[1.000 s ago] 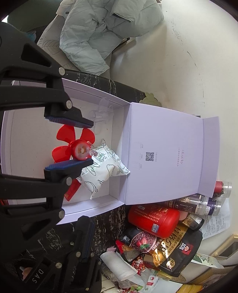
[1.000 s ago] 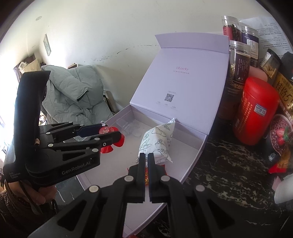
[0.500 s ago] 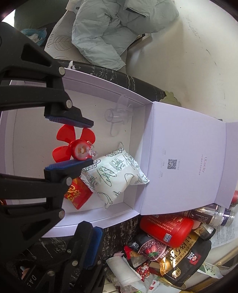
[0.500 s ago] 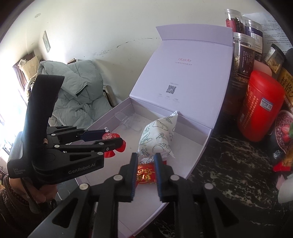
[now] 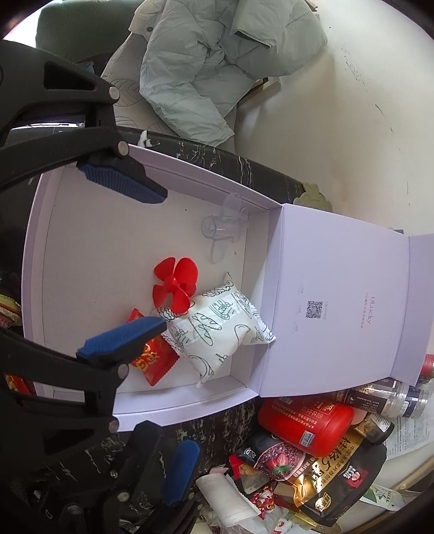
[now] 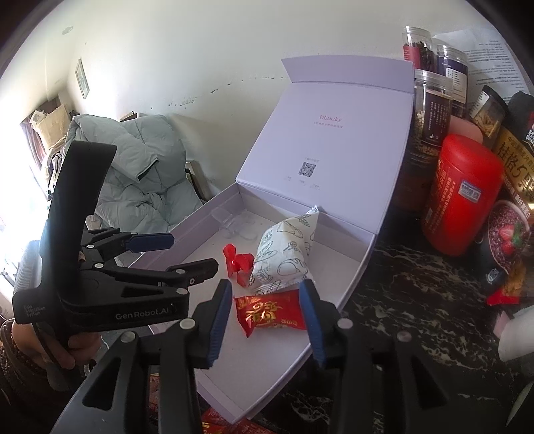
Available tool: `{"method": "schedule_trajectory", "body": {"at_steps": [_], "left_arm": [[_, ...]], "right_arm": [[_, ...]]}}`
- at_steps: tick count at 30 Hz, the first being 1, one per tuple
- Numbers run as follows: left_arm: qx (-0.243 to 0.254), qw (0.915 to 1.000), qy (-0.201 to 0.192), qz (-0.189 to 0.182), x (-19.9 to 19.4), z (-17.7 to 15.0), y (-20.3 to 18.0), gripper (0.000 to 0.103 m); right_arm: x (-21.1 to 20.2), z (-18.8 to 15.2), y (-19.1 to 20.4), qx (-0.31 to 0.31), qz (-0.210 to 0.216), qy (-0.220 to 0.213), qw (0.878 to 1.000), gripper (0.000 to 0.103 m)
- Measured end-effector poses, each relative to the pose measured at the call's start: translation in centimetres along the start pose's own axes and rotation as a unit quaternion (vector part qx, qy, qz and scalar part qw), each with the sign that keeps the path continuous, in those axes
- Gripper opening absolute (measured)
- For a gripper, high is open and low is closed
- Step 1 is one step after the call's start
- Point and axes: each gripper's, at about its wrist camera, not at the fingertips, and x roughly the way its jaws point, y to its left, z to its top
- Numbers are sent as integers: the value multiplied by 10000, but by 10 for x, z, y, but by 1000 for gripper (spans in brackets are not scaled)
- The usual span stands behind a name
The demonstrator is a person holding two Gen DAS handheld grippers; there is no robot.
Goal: Organize objects
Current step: 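Open the left tool to drop the red plastic fan into the box, then withdraw both tools from the box back toward the snack pile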
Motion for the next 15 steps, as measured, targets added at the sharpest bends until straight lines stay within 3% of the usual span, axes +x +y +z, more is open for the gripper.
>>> {"method": "schedule_trajectory", "body": {"at_steps": [10,15], "left_arm": [[79,9995,-288,27,-43,-8,-8,71],[115,9986,-506,34,-65,-12,-11,72]], "right_arm": [[-36,-1,12,-37,-45,-248,9997,51],[-55,-3,18,-78,-215,-376,9990,65]]}}
